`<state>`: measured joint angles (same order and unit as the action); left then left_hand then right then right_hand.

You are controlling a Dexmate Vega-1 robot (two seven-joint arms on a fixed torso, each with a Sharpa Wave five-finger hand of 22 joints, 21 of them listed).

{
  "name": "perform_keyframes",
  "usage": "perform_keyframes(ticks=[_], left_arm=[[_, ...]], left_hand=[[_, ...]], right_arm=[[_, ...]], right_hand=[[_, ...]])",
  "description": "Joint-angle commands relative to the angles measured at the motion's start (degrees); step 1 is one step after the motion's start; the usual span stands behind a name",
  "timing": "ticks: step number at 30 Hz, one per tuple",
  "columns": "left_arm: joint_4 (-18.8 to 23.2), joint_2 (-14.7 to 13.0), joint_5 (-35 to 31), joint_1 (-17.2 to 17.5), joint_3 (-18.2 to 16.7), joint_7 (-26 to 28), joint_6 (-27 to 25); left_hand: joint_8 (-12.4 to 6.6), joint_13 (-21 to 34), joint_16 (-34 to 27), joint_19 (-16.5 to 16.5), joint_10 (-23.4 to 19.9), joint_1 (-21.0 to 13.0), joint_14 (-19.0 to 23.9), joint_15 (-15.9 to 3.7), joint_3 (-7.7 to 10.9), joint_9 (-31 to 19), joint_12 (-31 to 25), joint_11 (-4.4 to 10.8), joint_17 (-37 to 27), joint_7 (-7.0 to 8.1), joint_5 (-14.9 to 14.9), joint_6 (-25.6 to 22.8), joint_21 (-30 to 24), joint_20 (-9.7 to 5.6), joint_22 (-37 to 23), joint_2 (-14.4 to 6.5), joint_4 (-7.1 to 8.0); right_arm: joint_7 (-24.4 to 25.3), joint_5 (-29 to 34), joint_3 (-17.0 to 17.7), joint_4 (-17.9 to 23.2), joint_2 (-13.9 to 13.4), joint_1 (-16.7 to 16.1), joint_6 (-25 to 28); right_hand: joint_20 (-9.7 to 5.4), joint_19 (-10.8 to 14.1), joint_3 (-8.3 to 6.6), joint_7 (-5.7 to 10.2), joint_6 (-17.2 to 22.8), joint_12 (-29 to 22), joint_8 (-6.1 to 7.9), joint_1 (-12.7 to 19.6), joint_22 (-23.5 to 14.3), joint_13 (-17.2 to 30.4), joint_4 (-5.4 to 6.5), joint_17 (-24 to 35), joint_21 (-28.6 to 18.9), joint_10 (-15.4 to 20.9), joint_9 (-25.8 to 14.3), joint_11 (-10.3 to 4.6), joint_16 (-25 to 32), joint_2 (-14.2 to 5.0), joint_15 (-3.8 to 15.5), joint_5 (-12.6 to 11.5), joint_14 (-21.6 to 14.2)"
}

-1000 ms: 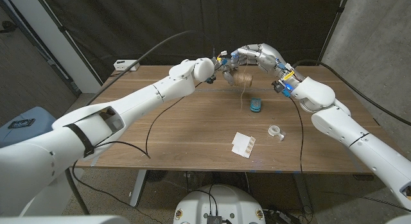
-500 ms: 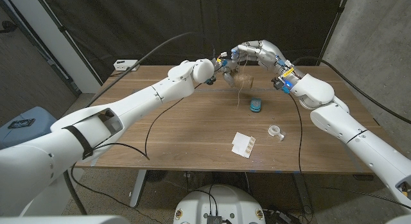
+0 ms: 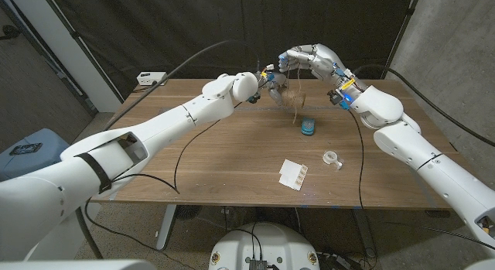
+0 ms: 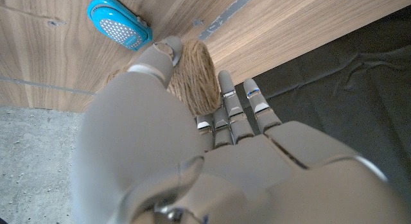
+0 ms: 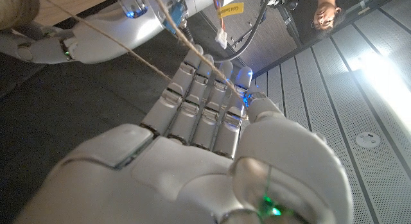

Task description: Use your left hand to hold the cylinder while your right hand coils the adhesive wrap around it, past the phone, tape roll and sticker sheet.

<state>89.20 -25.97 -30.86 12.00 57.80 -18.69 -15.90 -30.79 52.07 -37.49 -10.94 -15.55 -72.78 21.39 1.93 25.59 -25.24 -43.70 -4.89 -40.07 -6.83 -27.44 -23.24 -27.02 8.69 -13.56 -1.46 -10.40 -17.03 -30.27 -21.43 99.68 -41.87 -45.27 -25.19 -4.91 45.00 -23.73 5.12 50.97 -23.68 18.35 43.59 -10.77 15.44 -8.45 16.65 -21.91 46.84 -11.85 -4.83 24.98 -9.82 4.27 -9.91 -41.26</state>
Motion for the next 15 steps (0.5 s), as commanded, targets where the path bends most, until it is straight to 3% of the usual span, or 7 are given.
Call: perform_keyframes(ticks=[1,15], left_arm=[[0.8,-0.3,-0.7,0.7,0.0,-0.2,0.7],[2.7,-1.2,-0.5,2.0,-0.4,-1.5,2.7]], left_hand=[[-13.22,0.7,0.1,-0.1,-4.1,-0.9,0.3,-0.49,1.18,-2.4,-0.2,3.61,-0.2,1.92,-0.3,-5.0,-0.5,-0.24,-0.1,-3.2,1.14],[-13.26,0.7,0.3,-0.2,-4.2,-1.1,0.5,-0.52,1.23,-2.2,-0.2,3.72,-0.1,2.12,-0.3,-5.1,-0.6,-0.29,0.0,-3.1,1.07]], right_arm=[[0.7,0.7,0.2,-0.8,0.4,1.0,-0.1],[2.0,1.3,0.5,-2.1,0.5,1.5,0.5]], right_hand=[[-3.28,0.8,-0.19,-0.09,0.2,0.1,-0.33,0.3,-0.3,0.2,0.02,0.4,-0.3,0.3,-0.3,0.03,-0.1,0.22,7.99,0.0,-0.6],[-2.6,2.1,-0.04,-0.23,0.4,0.2,-0.45,0.5,-0.3,0.3,0.01,0.9,-1.0,0.2,-0.4,0.22,0.2,0.21,7.82,0.0,-0.8]])
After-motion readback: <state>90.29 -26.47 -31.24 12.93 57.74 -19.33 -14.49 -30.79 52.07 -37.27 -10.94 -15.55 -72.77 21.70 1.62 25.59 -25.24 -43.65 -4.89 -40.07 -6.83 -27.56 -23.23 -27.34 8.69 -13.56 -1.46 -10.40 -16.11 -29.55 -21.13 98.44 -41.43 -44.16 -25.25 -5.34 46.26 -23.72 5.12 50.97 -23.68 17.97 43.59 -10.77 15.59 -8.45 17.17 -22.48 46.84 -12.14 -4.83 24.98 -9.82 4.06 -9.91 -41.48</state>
